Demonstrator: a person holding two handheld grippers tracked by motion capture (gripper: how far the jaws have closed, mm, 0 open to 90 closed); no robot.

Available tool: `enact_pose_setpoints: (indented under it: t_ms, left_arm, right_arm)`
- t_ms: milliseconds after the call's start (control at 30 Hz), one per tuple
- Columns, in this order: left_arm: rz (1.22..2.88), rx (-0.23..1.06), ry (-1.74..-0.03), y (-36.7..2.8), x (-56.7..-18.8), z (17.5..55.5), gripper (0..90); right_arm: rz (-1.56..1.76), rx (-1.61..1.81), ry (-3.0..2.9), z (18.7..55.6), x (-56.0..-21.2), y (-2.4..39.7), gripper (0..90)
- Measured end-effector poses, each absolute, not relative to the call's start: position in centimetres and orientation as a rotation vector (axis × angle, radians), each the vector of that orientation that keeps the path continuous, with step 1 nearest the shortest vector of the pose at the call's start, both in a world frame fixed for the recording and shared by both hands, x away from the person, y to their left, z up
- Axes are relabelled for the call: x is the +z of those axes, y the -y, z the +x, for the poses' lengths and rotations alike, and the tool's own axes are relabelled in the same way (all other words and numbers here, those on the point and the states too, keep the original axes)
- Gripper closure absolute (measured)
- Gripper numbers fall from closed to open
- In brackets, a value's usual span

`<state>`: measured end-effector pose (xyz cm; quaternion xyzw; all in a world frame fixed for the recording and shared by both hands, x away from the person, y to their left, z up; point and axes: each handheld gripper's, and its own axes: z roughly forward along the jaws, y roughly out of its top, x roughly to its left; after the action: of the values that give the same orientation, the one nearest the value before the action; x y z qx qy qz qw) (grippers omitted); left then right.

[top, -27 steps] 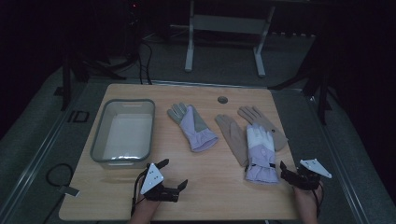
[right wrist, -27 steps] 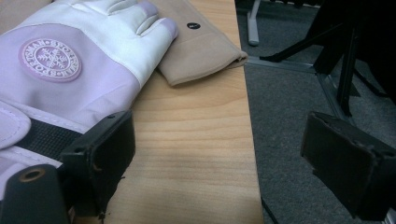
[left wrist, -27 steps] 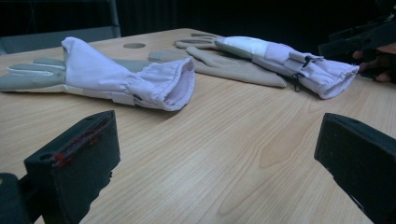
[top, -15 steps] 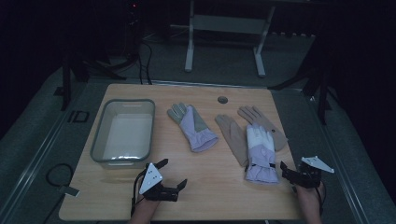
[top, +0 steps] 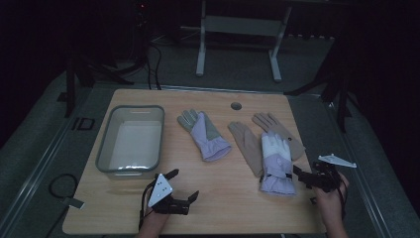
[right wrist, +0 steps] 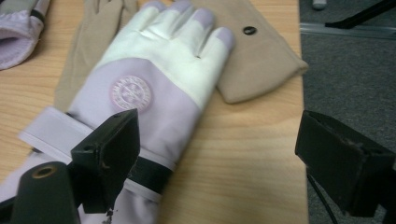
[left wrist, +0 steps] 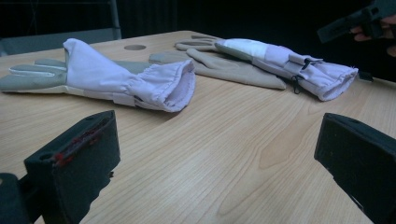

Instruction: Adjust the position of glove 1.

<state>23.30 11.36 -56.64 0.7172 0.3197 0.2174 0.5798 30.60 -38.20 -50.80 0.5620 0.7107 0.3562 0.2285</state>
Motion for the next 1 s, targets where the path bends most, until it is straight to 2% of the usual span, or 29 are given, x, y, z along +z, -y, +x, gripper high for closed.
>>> enact_pose_setpoints:
  t_ms: [500, 567, 667, 1000]
  left_arm:
    - [1.679, 0.506, -0.745, -11.4, -56.6, 23.3, 0.2]
    - [1.68, 0.506, -0.744, -11.4, -56.6, 23.3, 0.2]
    - [1.682, 0.505, -0.742, -11.3, -56.6, 23.3, 0.2]
    - [1.682, 0.502, -0.741, -11.3, -56.6, 23.3, 0.2]
  right_arm:
    - [1.378, 1.013, -2.075, 33.2, -46.7, 32.7, 11.7]
    - [1.373, 1.019, -2.093, 33.6, -46.2, 32.0, 18.8]
    - [1.326, 1.015, -2.124, 34.3, -45.7, 30.7, 24.0]
    - [1.23, 1.026, -2.207, 36.3, -45.4, 26.7, 30.3]
